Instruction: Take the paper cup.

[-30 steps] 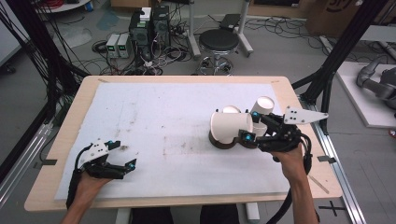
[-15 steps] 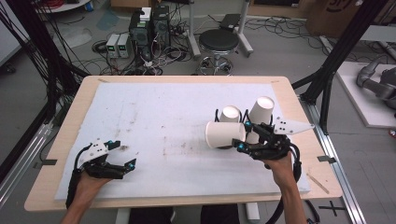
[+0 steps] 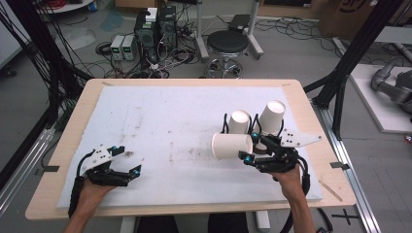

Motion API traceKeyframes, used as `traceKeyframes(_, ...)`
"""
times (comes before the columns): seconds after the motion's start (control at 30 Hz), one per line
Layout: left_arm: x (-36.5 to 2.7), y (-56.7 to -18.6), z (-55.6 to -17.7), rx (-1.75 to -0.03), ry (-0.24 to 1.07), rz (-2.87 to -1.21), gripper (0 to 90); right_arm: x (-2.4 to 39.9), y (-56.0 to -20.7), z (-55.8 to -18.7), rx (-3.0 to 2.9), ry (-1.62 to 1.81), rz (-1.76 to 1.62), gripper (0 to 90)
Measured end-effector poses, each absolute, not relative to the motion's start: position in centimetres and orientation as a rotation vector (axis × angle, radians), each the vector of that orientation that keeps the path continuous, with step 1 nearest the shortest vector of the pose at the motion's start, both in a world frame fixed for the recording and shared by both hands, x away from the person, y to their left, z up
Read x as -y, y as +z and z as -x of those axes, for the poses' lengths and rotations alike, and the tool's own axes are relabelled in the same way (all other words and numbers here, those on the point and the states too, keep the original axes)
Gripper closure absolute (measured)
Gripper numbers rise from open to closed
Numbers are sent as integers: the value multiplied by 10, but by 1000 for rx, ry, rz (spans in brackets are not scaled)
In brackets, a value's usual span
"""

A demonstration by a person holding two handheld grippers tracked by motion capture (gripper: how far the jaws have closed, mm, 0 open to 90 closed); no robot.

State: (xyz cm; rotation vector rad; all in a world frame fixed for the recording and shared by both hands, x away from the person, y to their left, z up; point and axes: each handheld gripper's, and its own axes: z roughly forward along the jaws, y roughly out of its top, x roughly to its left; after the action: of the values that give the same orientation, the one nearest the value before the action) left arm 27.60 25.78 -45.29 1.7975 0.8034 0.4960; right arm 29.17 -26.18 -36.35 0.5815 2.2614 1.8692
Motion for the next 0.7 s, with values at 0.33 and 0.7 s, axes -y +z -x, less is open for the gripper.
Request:
traceKeyframes(0.33, -258, -453, -276, -801, 501, -1796, 33, 258, -372, -292, -2286, 1857, -585, 353)
traceKeyframes(0.7, -258, -453, -276, -800, 494, -1796, 33, 258, -376, -294, -2291, 1858, -599, 353)
